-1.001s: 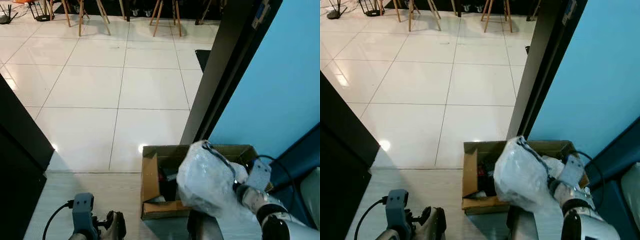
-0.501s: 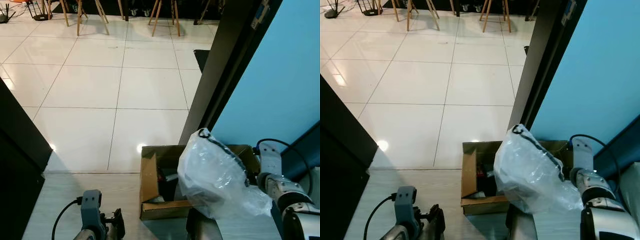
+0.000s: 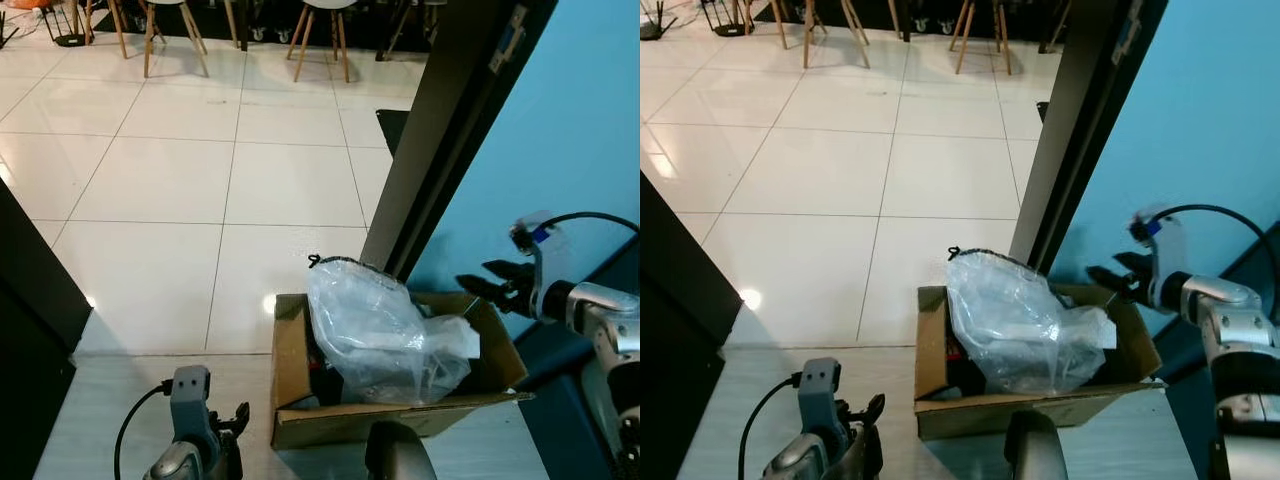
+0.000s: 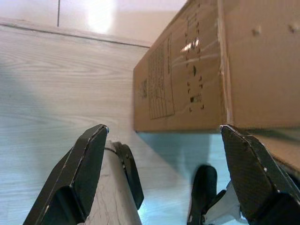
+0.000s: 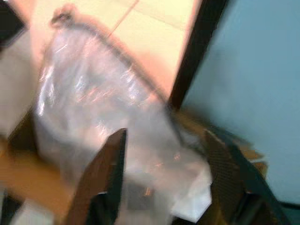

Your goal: Clean up the room

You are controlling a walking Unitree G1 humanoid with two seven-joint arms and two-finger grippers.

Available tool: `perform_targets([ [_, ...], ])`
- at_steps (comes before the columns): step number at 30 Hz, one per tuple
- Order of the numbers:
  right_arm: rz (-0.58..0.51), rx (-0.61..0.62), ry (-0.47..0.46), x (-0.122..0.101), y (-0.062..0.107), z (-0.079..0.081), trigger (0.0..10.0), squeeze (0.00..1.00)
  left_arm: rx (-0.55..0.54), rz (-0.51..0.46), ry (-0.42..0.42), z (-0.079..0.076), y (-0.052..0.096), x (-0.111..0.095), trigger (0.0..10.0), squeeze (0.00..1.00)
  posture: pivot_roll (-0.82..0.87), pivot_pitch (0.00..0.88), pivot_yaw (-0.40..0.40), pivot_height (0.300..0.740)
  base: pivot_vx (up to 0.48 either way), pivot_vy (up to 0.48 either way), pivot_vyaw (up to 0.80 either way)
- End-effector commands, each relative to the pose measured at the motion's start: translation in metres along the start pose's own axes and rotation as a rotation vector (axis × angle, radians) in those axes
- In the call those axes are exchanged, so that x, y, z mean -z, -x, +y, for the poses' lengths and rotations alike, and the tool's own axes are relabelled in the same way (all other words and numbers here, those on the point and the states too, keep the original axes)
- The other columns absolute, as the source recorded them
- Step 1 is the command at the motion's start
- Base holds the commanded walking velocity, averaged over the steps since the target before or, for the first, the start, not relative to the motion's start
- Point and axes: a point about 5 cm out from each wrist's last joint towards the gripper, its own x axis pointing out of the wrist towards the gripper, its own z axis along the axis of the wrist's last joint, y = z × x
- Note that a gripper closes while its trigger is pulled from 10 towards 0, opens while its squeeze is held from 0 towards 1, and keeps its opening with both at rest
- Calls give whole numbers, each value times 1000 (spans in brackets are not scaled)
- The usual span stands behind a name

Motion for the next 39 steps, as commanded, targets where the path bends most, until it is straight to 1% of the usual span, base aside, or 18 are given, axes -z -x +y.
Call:
perform_targets([
  [1,140,-24,36,22,-5,7,0,0,0,36,22,-3,1,9,10000,0,64,103,-100,568,0,0,0],
  [3,230,10,39,37,-14,10,0,0,-3,36,23,-2,1,8,10000,0,66,98,-98,568,0,0,0],
  [7,241,42,25,41,-22,13,0,0,-5,36,23,-1,1,8,10000,0,70,94,-97,568,0,0,0],
  [11,205,96,-74,47,-39,25,0,0,-2,36,20,-1,1,7,10000,0,70,85,-93,568,0,0,0],
  [13,218,102,-179,67,-52,42,0,0,0,36,13,-2,0,5,10000,0,76,75,-87,568,0,0,0],
  [14,218,102,-179,67,-52,42,0,0,0,36,13,-2,0,5,10000,0,76,75,-87,568,0,0,0],
  [15,230,100,-217,74,-56,48,0,0,1,36,11,-2,-1,4,10000,0,76,75,-86,568,0,0,0],
  [17,269,36,-268,91,-66,71,0,0,0,35,5,-1,-2,2,10000,0,78,73,-80,568,0,0,0],
  [18,269,36,-268,91,-66,71,0,0,0,35,5,-1,-2,2,10000,0,78,73,-80,568,0,0,0],
  [19,298,-64,-296,100,-78,98,0,0,-2,35,-1,0,-2,0,10000,0,80,77,-70,568,0,0,0],
  [20,298,-64,-296,100,-78,98,0,0,-2,35,-1,0,-2,0,10000,0,80,77,-70,568,0,0,0],
  [21,313,-97,-304,103,-84,109,2314,0,-3,35,-4,1,-2,-1,10000,0,82,80,-67,568,0,0,0],
  [22,347,-103,-280,107,-90,120,10000,0,-4,35,-7,3,-2,-1,10000,0,85,82,-63,568,0,0,0],
  [24,369,-101,-258,109,-93,126,10000,0,-5,36,-9,3,-1,-1,10000,0,85,82,-63,568,0,0,0],
  [26,405,-35,-208,111,-101,133,10000,0,-7,37,-13,6,0,-1,10000,0,99,96,-57,568,0,0,0],
  [33,409,81,-199,112,-112,145,10000,0,-12,49,-20,10,4,5,10000,0,119,106,-54,568,0,0,0],
  [36,423,81,-304,122,-114,162,10000,0,-19,50,-21,13,5,6,10000,0,143,113,-53,568,0,0,0],
  [39,423,71,-322,123,-115,166,10000,0,-21,49,-21,14,6,6,10000,0,144,113,-53,568,0,0,0],
])
